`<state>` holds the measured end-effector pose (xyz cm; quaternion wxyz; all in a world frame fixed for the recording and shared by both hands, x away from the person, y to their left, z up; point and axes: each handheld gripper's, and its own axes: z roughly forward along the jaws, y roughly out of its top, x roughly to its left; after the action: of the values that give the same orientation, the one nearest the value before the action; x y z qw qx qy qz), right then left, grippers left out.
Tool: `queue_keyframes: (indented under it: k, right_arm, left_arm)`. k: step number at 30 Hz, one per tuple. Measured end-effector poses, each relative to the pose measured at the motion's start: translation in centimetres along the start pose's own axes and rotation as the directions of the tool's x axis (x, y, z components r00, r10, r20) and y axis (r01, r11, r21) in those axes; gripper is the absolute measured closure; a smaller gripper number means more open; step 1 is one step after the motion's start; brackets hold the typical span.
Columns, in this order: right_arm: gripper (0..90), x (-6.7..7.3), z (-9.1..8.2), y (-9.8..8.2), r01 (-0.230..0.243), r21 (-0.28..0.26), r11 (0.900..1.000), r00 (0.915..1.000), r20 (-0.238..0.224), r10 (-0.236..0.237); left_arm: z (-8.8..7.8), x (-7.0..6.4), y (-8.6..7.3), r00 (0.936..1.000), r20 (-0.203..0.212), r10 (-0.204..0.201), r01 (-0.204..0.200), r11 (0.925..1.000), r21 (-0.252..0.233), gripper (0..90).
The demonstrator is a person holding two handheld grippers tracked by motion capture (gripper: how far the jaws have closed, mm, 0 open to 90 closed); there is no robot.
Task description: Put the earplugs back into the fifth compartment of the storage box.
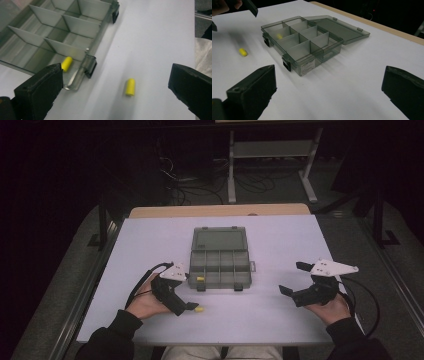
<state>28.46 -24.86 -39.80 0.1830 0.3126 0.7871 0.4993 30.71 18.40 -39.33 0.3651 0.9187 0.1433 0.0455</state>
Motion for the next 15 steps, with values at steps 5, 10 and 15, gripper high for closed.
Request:
queue_keyframes:
  k: [5, 10, 15]
  right_arm:
    - [0.0, 0.0, 0.0, 0.0, -0.001, 0.001, 1.0, 1.0, -0.002, 0.001]
    - [0.0, 0.1, 0.0, 0.0, 0.002, 0.003, 1.0, 1.0, -0.004, -0.002]
    - [0.0, 0.1, 0.0, 0.0, 0.006, 0.005, 1.0, 1.0, -0.004, -0.006]
  left_arm:
    - [1.0, -0.6, -0.6, 0.9997, 0.02, 0.011, -0.012, 0.9991, 0.04, 0.0]
    - [1.9, -0.9, -0.8, 0.9983, 0.049, 0.029, -0.034, 0.9946, 0.098, 0.0]
    - [2.1, -1.2, -0.8, 0.9973, 0.059, 0.044, -0.05, 0.9938, 0.099, 5.2]
